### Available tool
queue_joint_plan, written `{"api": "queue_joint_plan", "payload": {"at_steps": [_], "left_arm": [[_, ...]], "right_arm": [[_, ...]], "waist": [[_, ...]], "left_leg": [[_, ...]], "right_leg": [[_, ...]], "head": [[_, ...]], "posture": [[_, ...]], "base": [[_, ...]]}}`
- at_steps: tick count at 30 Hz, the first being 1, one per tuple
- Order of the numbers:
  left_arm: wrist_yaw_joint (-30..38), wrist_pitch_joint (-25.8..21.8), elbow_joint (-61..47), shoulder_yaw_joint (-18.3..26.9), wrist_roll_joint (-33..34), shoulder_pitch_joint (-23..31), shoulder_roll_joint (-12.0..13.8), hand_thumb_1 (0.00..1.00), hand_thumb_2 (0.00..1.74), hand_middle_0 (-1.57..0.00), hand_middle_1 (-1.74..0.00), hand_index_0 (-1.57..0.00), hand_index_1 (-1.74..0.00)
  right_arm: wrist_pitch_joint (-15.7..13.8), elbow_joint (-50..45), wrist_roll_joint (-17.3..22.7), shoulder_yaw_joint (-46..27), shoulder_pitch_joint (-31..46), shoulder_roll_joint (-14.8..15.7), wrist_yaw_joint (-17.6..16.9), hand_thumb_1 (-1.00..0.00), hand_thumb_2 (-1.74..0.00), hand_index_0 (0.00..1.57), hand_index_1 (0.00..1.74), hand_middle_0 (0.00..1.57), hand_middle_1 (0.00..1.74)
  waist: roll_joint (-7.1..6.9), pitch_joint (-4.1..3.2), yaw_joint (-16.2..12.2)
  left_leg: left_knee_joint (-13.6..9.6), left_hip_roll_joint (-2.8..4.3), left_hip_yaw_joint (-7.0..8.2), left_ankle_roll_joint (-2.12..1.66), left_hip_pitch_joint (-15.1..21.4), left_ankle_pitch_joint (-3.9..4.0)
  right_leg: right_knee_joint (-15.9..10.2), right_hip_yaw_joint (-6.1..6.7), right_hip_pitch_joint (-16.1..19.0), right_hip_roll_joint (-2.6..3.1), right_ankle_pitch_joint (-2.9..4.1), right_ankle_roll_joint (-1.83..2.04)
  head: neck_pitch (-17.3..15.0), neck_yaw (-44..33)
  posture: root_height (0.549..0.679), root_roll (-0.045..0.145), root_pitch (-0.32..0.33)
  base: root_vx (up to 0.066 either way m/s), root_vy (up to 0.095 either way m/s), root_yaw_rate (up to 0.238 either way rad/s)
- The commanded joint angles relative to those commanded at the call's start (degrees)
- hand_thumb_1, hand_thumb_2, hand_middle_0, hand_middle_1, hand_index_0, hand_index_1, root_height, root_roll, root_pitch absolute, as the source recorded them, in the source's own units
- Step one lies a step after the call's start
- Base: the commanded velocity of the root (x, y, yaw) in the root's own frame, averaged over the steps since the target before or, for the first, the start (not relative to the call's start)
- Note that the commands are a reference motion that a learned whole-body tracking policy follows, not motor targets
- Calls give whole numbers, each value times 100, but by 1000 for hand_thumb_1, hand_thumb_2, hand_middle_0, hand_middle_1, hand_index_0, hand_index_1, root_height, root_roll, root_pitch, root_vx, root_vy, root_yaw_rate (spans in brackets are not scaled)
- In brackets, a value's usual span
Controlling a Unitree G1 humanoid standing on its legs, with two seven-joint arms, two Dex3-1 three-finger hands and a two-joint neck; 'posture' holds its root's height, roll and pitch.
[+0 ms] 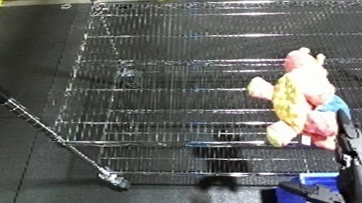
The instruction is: Pick up the object and place it into the box
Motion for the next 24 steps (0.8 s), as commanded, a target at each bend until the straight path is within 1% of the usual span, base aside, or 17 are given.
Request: {"api": "queue_joint_plan", "payload": {"at_steps": [4, 7, 12, 18, 21, 22, 24], "left_arm": [[-12, -34, -29, -80, -110, 65, 78, 1000, 1740, -1570, -1740, -1570, -1740], [-46, -67, -68, -182, -213, 122, 146, 1000, 1740, -1570, -1740, -1570, -1740], [-96, -99, -74, -325, -288, 178, 257, 1000, 1740, -1570, -1740, -1570, -1740], [-111, -183, -91, -469, -377, 265, 367, 1000, 1740, -1570, -1740, -1570, -1740], [-115, -240, -137, -543, -443, 295, 404, 1000, 1740, -1570, -1740, -1570, -1740], [-115, -266, -157, -569, -475, 309, 412, 1000, 1740, -1570, -1740, -1570, -1740], [-120, -320, -197, -617, -546, 350, 419, 1000, 1740, -1570, -1740, -1570, -1740]], "right_arm": [[111, 251, -57, 119, -492, -475, -48, 0, 0, 0, 0, 0, 0], [160, 545, -22, 274, -930, -813, -109, 0, 0, 0, 0, 0, 0], [252, 1053, 66, 583, -1478, -1127, -160, 0, 0, 0, 0, 0, 0], [450, 1701, 57, 943, -2068, -1451, -195, 0, 0, 0, 0, 0, 0], [554, 2133, -5, 1198, -2465, -1586, -197, 0, 0, 0, 0, 0, 0], [592, 2327, -36, 1303, -2630, -1626, -194, 0, 0, 0, 0, 0, 0], [623, 2803, -77, 1519, -2994, -1683, -179, 0, 0, 0, 0, 0, 0]], "waist": [[11, 6, 56], [45, 17, 107], [120, 22, 181], [230, 22, 261], [295, 22, 294], [324, 22, 308], [386, 22, 339]], "left_leg": [[27, -8, -16, -7, -29, 0], [50, -22, -31, -11, -64, 4], [67, -45, -45, -19, -141, 13], [49, -61, -58, -24, -272, 18], [41, -66, -53, -32, -355, 19], [44, -68, -52, -36, -391, 18], [53, -74, -56, -43, -467, 15]], "right_leg": [[52, 15, -60, -5, 5, 3], [110, 22, -118, -13, 2, 5], [170, 24, -226, -39, 1, 12], [187, 27, -398, -58, -6, 18], [178, 27, -498, -67, 8, 22], [172, 28, -536, -70, 16, 22], [161, 30, -610, -72, 28, 17]], "head": [[-75, 373], [-212, 467], [-334, 723], [-237, 1177], [-123, 1556], [-13, 1788], [81, 2001]], "posture": [[622, 66, -205], [622, 66, -199], [621, 68, -186], [622, 67, -156], [622, 67, -138], [622, 66, -131], [622, 65, -117]], "base": [[14, -24, 3], [17, -24, 33], [26, -12, 33], [24, -1, -13], [16, 9, -39], [18, 14, -55], [12, 13, -44]]}}
